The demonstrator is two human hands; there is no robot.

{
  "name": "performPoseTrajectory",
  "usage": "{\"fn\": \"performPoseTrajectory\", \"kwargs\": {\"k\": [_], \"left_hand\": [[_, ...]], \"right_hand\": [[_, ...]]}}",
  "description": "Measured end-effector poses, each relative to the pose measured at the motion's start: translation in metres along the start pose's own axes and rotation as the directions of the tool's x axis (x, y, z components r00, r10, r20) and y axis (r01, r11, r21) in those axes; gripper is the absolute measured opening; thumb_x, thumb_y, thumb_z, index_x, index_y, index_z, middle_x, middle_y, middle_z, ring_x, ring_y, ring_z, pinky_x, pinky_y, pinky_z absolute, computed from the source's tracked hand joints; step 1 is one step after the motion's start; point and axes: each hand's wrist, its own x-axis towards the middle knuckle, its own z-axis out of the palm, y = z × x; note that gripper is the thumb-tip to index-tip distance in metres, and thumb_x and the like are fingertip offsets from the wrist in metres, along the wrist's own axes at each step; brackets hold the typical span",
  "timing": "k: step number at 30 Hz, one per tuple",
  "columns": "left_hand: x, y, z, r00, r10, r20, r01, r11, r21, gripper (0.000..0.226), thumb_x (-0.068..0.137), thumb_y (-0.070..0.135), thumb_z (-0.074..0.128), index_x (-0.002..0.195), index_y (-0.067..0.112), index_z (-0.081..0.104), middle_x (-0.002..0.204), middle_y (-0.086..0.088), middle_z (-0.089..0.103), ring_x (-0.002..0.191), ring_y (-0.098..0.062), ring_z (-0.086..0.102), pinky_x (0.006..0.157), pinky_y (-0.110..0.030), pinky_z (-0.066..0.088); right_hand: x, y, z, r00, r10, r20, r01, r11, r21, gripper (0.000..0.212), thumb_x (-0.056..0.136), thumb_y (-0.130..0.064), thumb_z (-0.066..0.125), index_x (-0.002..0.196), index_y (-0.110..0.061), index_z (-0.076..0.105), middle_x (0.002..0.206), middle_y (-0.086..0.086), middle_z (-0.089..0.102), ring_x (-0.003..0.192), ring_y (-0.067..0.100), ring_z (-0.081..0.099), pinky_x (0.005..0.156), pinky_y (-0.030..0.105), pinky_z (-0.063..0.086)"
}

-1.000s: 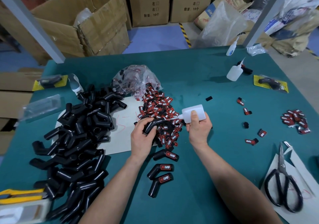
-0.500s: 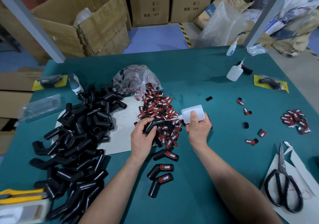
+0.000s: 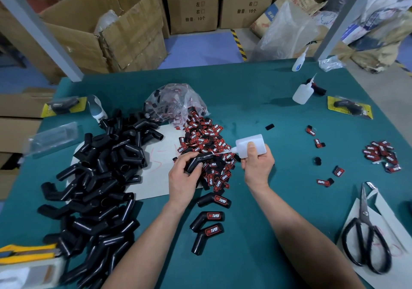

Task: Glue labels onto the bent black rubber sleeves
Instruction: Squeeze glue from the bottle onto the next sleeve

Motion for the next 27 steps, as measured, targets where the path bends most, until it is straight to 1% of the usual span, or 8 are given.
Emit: {"fn": "performPoseTrajectory", "kwargs": {"k": [4, 9, 12, 15, 19, 21, 24, 27], "left_hand": [[-0.0004, 0.0003, -0.0005, 1.000, 0.011, -0.007, -0.011, 1.000, -0.005, 0.043, 0.091, 0.011, 0.074, 0.112, 0.049, 0.069, 0.117, 0.019, 0.070, 0.112, -0.008, 0.067, 0.097, -0.032, 0.056], [0.0001, -0.0004, -0.0007, 1.000, 0.020, -0.009, -0.020, 1.000, -0.002, 0.044, 0.092, 0.009, 0.074, 0.112, 0.048, 0.068, 0.117, 0.019, 0.070, 0.113, -0.009, 0.067, 0.099, -0.035, 0.055], [0.0000, -0.0002, -0.0011, 1.000, 0.020, -0.012, -0.020, 1.000, 0.006, 0.045, 0.092, 0.014, 0.074, 0.112, 0.054, 0.067, 0.117, 0.019, 0.070, 0.112, -0.009, 0.067, 0.097, -0.032, 0.055], [-0.0001, 0.0005, 0.0000, 1.000, 0.021, -0.011, -0.021, 1.000, -0.013, 0.041, 0.090, 0.020, 0.072, 0.111, 0.055, 0.067, 0.118, 0.019, 0.070, 0.111, -0.008, 0.067, 0.094, -0.028, 0.056], [-0.0001, -0.0009, -0.0004, 1.000, 0.027, -0.011, -0.027, 1.000, -0.009, 0.037, 0.089, 0.024, 0.071, 0.112, 0.052, 0.068, 0.118, 0.019, 0.070, 0.115, -0.011, 0.066, 0.100, -0.034, 0.053], [0.0007, -0.0019, -0.0001, 1.000, 0.016, -0.002, -0.016, 1.000, 0.000, 0.036, 0.088, 0.025, 0.071, 0.112, 0.053, 0.067, 0.118, 0.020, 0.069, 0.114, -0.009, 0.066, 0.101, -0.036, 0.054], [0.0006, -0.0030, -0.0008, 0.999, 0.033, -0.006, -0.033, 0.999, 0.009, 0.033, 0.089, 0.025, 0.071, 0.114, 0.047, 0.068, 0.118, 0.019, 0.069, 0.114, -0.011, 0.066, 0.102, -0.043, 0.054], [0.0014, -0.0026, -0.0008, 1.000, 0.019, 0.002, -0.019, 1.000, 0.006, 0.033, 0.088, 0.029, 0.070, 0.113, 0.051, 0.067, 0.118, 0.019, 0.069, 0.115, -0.011, 0.066, 0.101, -0.044, 0.055]], "right_hand": [[-0.0009, -0.0004, 0.0002, 1.000, -0.004, -0.007, 0.004, 1.000, -0.008, 0.038, 0.077, -0.050, 0.063, 0.076, -0.014, 0.051, 0.051, -0.006, 0.053, 0.035, 0.012, 0.046, 0.034, 0.022, 0.035], [-0.0026, -0.0012, 0.0015, 1.000, 0.011, 0.008, -0.011, 1.000, 0.011, 0.037, 0.075, -0.049, 0.064, 0.078, -0.014, 0.052, 0.050, -0.008, 0.055, 0.035, 0.010, 0.045, 0.034, 0.020, 0.034], [-0.0015, -0.0018, 0.0006, 1.000, 0.010, -0.002, -0.010, 1.000, 0.000, 0.036, 0.075, -0.050, 0.063, 0.077, -0.015, 0.053, 0.052, -0.007, 0.055, 0.036, 0.011, 0.046, 0.034, 0.021, 0.035], [-0.0010, -0.0013, 0.0005, 1.000, 0.019, -0.009, -0.019, 1.000, 0.007, 0.036, 0.075, -0.049, 0.063, 0.077, -0.014, 0.053, 0.053, -0.008, 0.054, 0.037, 0.012, 0.046, 0.034, 0.021, 0.035], [-0.0018, -0.0002, 0.0012, 1.000, 0.025, -0.001, -0.025, 1.000, 0.000, 0.035, 0.075, -0.048, 0.063, 0.077, -0.015, 0.053, 0.052, -0.008, 0.055, 0.037, 0.011, 0.047, 0.034, 0.021, 0.036], [-0.0007, 0.0001, 0.0000, 1.000, 0.021, -0.007, -0.021, 1.000, -0.003, 0.035, 0.075, -0.048, 0.063, 0.076, -0.015, 0.052, 0.052, -0.008, 0.054, 0.038, 0.012, 0.047, 0.034, 0.021, 0.036], [0.0006, -0.0014, -0.0004, 0.999, 0.029, -0.022, -0.029, 1.000, 0.000, 0.036, 0.074, -0.049, 0.063, 0.076, -0.015, 0.053, 0.055, -0.005, 0.053, 0.038, 0.013, 0.047, 0.035, 0.022, 0.036], [-0.0004, 0.0002, 0.0000, 1.000, 0.026, -0.009, -0.026, 1.000, -0.007, 0.035, 0.076, -0.048, 0.063, 0.076, -0.015, 0.053, 0.055, -0.007, 0.054, 0.038, 0.012, 0.047, 0.035, 0.021, 0.036]]}}
